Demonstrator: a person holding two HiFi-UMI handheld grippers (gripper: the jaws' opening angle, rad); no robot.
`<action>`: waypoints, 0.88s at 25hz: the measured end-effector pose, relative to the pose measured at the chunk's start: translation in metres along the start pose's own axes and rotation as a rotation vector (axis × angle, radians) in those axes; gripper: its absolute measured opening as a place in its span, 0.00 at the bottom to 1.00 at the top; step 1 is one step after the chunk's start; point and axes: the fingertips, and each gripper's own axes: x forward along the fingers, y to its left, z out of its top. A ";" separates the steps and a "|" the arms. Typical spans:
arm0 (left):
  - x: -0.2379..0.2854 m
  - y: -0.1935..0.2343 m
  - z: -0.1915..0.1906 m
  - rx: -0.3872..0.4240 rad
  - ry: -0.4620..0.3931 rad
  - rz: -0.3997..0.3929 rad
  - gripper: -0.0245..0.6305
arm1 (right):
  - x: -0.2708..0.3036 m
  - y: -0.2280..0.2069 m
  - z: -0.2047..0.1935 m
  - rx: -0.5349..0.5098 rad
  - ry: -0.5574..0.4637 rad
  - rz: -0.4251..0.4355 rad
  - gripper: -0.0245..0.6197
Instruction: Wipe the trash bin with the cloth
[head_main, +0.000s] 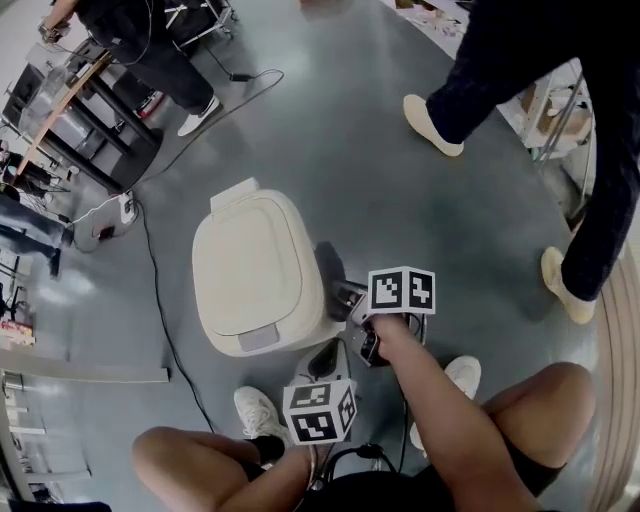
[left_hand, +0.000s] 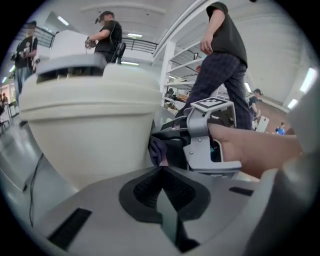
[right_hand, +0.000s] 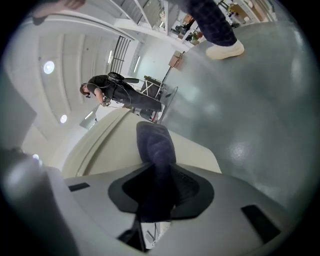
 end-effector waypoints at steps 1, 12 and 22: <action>0.002 0.001 -0.005 -0.019 0.010 -0.004 0.04 | 0.002 -0.006 -0.002 0.003 0.003 -0.005 0.18; 0.042 0.014 -0.047 -0.031 0.089 -0.009 0.04 | 0.035 -0.063 -0.014 0.013 0.016 -0.033 0.18; 0.070 0.023 -0.062 -0.047 0.156 0.013 0.04 | 0.053 -0.105 -0.028 0.020 0.033 -0.027 0.18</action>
